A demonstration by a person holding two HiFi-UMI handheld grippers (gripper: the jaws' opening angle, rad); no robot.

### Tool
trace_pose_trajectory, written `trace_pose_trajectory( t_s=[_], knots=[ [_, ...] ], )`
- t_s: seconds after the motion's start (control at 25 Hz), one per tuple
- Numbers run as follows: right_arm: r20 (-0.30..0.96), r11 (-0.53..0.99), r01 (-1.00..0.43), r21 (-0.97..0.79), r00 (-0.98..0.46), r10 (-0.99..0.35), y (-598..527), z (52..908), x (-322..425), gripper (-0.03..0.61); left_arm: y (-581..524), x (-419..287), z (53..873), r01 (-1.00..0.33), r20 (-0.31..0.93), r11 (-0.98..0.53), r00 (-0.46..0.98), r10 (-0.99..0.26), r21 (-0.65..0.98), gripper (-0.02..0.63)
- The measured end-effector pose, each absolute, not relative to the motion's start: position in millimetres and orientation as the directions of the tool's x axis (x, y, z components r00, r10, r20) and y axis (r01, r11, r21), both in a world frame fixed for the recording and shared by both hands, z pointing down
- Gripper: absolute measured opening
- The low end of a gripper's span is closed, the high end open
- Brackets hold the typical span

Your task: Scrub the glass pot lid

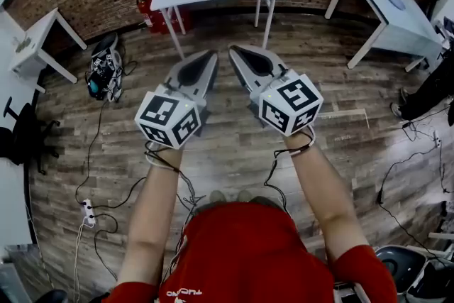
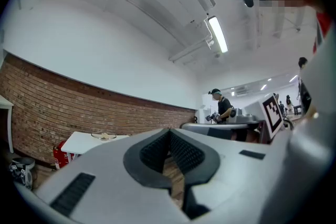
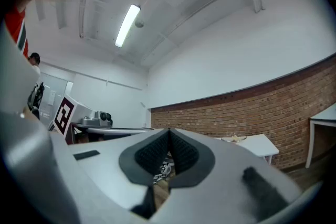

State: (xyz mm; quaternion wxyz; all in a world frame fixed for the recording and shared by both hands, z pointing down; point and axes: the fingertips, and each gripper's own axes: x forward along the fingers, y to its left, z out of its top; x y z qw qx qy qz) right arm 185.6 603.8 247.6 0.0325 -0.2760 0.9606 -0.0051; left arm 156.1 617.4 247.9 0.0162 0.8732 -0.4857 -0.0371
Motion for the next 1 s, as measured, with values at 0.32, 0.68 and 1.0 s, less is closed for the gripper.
trace_pose_trajectory(
  t_s=[0.32, 0.68, 1.0],
  knots=[
    [-0.068, 0.854, -0.518, -0.048, -0.851, -0.520, 583, 245, 205, 0.030, 599, 170, 250, -0.864, -0.045, -0.500, 0.498, -0.866, 0.061, 0.018],
    [-0.077, 0.865, -0.501, -0.029, -0.862, -0.502, 552, 238, 225, 0.031, 573, 181, 244, -0.880, -0.048, -0.473, 0.471, -0.881, 0.047, 0.018],
    [-0.067, 0.862, -0.506, -0.034, -0.859, -0.507, 497, 250, 205, 0.031, 514, 158, 253, -0.882, -0.047, -0.468, 0.466, -0.884, 0.058, 0.018]
  ],
)
